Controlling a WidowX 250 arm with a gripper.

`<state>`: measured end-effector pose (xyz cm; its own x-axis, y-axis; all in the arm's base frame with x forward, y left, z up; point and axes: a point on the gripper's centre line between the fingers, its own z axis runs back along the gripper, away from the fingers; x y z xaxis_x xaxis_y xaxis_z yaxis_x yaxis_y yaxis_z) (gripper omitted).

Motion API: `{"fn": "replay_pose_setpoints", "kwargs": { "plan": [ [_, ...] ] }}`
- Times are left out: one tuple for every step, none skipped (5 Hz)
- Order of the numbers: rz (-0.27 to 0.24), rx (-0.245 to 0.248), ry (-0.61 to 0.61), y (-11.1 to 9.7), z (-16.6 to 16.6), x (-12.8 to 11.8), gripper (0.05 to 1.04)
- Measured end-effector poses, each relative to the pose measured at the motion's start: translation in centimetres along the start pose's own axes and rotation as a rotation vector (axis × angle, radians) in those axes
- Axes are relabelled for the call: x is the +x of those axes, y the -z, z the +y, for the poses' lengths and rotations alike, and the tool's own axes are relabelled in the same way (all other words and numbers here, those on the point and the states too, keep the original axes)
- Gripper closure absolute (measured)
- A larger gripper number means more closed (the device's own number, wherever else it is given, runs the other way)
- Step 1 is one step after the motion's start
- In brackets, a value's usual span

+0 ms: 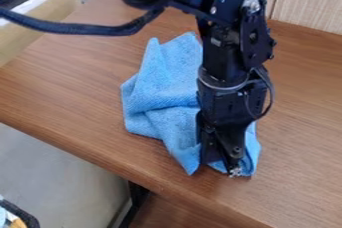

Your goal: Fold the cloth from bottom right to top left

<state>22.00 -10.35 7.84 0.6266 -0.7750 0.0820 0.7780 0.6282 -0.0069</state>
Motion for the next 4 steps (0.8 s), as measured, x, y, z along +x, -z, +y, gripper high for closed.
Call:
{"fn": "replay_pose_setpoints", "kwargs": {
  "plan": [
    [-0.056,0.001,0.014,-1.5,0.4,1.5,1.018],
    [-0.11,0.01,-0.002,-3.6,1.9,2.2,1.018],
    [-0.188,0.044,-0.064,-6.7,4.7,2.5,1.018],
    [-0.256,0.068,-0.149,-9.4,8.7,1.9,1.018]
  ]
}}
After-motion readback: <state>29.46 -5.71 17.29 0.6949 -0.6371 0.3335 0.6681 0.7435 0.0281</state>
